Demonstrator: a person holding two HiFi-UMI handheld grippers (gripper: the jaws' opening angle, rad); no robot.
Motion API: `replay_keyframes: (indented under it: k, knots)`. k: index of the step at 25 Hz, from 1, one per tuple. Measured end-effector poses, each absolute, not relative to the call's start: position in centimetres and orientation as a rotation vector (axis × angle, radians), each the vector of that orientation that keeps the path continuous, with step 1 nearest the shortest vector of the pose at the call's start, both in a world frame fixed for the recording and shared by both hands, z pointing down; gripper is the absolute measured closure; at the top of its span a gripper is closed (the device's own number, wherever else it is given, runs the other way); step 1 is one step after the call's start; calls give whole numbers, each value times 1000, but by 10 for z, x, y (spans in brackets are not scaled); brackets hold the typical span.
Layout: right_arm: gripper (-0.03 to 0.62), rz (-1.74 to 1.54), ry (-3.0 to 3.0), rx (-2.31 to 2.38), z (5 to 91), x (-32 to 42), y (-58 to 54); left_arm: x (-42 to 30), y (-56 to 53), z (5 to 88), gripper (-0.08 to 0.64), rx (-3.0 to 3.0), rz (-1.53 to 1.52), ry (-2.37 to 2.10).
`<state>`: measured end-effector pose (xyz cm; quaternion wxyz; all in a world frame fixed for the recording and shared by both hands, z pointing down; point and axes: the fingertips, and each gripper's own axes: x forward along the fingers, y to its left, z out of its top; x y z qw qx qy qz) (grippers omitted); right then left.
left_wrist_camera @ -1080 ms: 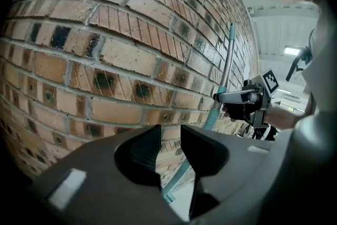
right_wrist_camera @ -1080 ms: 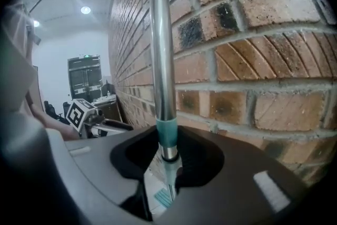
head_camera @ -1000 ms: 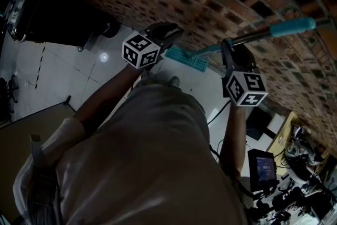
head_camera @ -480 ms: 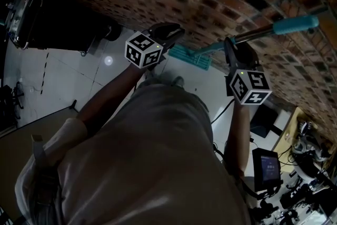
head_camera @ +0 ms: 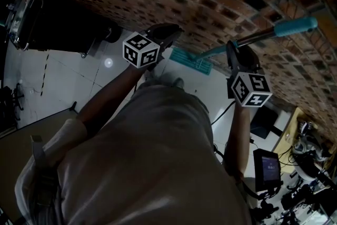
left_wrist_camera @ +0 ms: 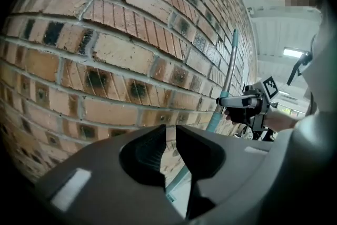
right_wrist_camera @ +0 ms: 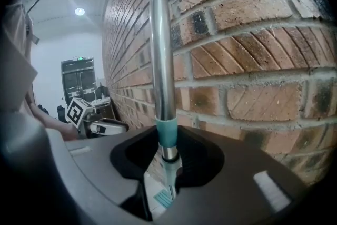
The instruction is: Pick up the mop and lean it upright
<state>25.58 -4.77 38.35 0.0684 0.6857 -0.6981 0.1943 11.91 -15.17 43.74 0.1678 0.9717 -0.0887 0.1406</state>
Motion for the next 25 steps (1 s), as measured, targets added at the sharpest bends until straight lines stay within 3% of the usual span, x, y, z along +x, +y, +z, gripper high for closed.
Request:
replay_keyframes:
  k: [25]
  knots:
    - [481,660,-2045,2033,434,252,-49,81,-151,467,454,2705,483,-338]
